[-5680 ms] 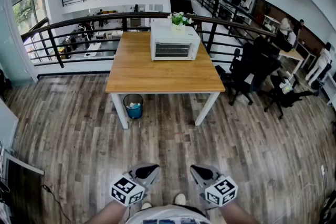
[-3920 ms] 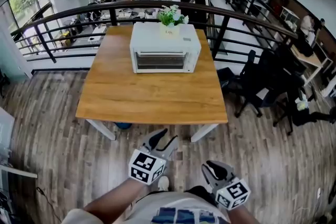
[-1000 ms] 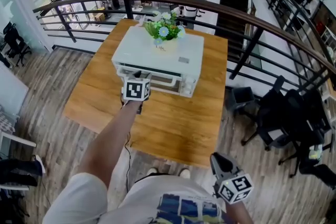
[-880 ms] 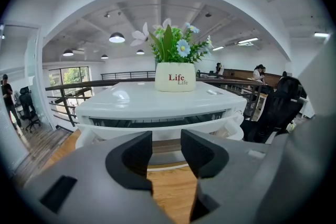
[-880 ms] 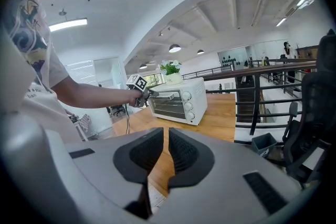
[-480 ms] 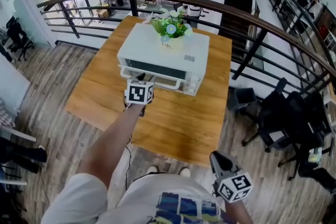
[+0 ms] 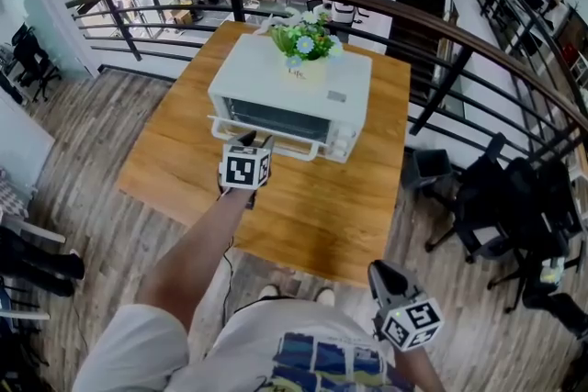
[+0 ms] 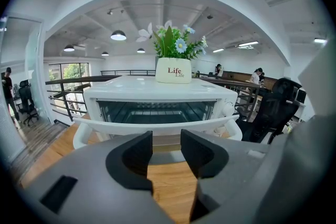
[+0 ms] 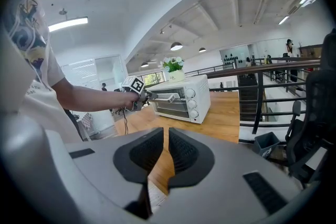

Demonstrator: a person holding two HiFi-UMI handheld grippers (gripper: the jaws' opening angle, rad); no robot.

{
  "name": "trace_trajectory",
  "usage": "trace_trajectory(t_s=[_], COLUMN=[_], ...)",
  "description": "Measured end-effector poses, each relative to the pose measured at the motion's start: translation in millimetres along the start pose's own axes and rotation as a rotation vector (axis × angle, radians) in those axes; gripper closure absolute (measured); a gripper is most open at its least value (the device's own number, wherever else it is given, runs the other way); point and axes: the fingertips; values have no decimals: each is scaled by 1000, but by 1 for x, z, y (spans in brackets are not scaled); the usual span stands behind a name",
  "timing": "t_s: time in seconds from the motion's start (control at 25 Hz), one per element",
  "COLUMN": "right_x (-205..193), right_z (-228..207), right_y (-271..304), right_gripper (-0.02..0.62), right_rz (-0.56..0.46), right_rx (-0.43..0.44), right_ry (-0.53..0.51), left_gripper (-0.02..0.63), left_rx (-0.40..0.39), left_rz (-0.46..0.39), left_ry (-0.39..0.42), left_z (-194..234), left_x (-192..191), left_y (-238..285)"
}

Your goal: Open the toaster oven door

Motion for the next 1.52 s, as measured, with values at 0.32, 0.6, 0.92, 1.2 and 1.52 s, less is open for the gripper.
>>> trace_trajectory(t_s=[0.32,0.6,0.92,1.2,1.52], right_x=[0,0,-2,0,-2], right_z=[5,10,16,22,26], right_y=[10,16,20,22,22], right_gripper=[566,566,566,566,566], right_rz=[2,10,26,25,29], right_rx=[17,31,43,45,33], right_ry=[-8,-20,-31,-40,-43], left_gripper=[439,439,439,439,437], left_rx=[-3,4,-2,-3,-4], left_rz=[-1,-10,-21,-14,-11], left_ry=[-4,-6,-3,-7,-7], left_z=[-1,-3,-4,-5,-7], left_x=[-21,-38,-53,-72,-90], left_y=[-13,-22,-29,-37,-41])
Point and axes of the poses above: the fingertips, and each gripper's own axes: y forward along the fingers, z to its left, x out of its top, and after that the axes turned 7 degrees about -z, right-handed
